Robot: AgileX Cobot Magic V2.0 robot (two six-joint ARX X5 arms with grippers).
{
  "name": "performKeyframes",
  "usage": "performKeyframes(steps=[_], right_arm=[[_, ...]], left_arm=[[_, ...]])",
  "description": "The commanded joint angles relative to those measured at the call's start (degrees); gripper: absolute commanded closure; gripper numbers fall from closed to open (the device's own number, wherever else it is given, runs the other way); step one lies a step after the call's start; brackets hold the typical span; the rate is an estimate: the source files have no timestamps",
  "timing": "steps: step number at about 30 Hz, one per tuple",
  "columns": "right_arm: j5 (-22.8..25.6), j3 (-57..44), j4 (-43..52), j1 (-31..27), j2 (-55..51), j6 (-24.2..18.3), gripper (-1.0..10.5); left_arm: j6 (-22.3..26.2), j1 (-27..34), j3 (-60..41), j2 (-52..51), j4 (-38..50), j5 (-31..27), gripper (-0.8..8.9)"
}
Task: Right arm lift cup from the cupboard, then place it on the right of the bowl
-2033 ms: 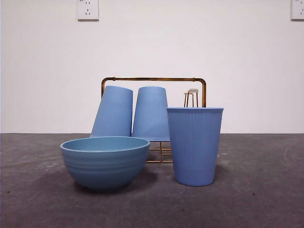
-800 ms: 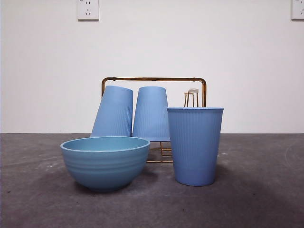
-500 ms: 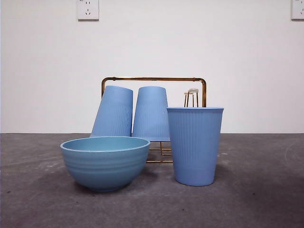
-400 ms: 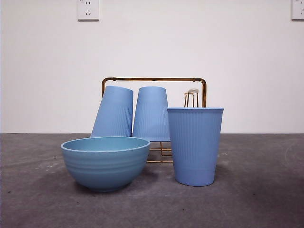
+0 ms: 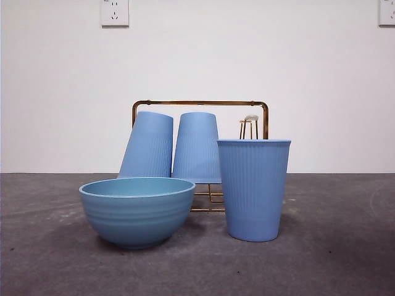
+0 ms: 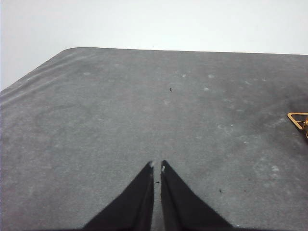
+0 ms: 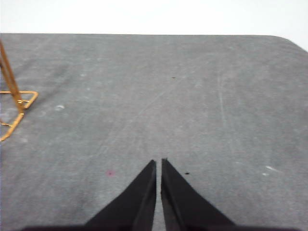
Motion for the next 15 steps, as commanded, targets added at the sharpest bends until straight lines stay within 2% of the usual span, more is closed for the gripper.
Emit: performKeyframes(steps=[1, 15], right_arm=[[1.9, -0.9, 1.5, 0.5, 0.0, -0.9, 9.3], [4.3, -1.8, 3.7, 0.9, 0.0, -1.9, 9.3]], left_arm=[[0.0, 0.0, -1.1, -0.1, -0.5, 0.1, 7.89], [0.0, 0.0, -1.1, -0.1, -0.5, 0.1, 7.88]])
